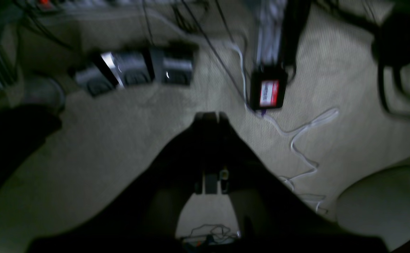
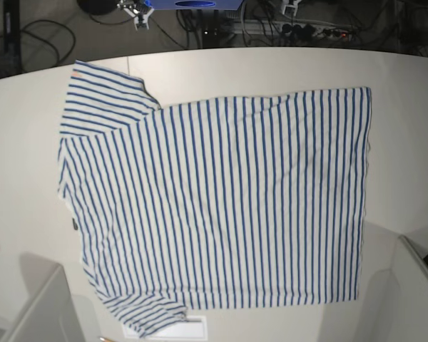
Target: Fold the T-shirt properly
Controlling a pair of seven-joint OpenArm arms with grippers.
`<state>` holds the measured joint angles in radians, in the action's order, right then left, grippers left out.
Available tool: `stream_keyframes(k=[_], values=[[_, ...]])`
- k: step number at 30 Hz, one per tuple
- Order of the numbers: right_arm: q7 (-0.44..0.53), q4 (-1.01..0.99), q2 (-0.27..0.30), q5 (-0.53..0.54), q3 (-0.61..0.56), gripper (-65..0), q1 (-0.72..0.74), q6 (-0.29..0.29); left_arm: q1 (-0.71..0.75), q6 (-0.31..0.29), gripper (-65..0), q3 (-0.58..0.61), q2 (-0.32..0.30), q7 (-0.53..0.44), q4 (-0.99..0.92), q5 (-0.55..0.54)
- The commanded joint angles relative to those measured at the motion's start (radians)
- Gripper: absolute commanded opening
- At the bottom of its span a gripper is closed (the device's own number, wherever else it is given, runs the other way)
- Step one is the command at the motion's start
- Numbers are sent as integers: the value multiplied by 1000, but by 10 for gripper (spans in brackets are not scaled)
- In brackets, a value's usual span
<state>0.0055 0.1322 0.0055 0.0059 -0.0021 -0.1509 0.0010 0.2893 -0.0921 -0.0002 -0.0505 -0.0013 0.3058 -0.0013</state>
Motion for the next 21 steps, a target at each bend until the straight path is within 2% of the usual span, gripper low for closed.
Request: stream_keyframes(k=[1,6,9,12,14,18,21], values=[[-6,11,4,-4,-2,-650,-17,6,8,-4,-650,-1,2,-6,6,2],[-6,30,4,-11,-3,-650,-45,6,11,-2,-650,-1,1,-6,8,7],[-5,30,4,-88,1,-650,-48,3,15,-2,-650,-1,-1,-7,10,7],[1,31,4,-99,4,-650,-63,3,15,-2,-650,-1,-1,-12,5,10],[3,31,4,-99,4,-650,-66,3,31,2,-650,7,-1,-65,0,11],[49,31,4,-99,4,-650,-69,3,63,84,-650,10,-1,-164,0,11],[70,31,4,-99,4,-650,-75,3,81,93,-650,9,-1,-207,0,5]])
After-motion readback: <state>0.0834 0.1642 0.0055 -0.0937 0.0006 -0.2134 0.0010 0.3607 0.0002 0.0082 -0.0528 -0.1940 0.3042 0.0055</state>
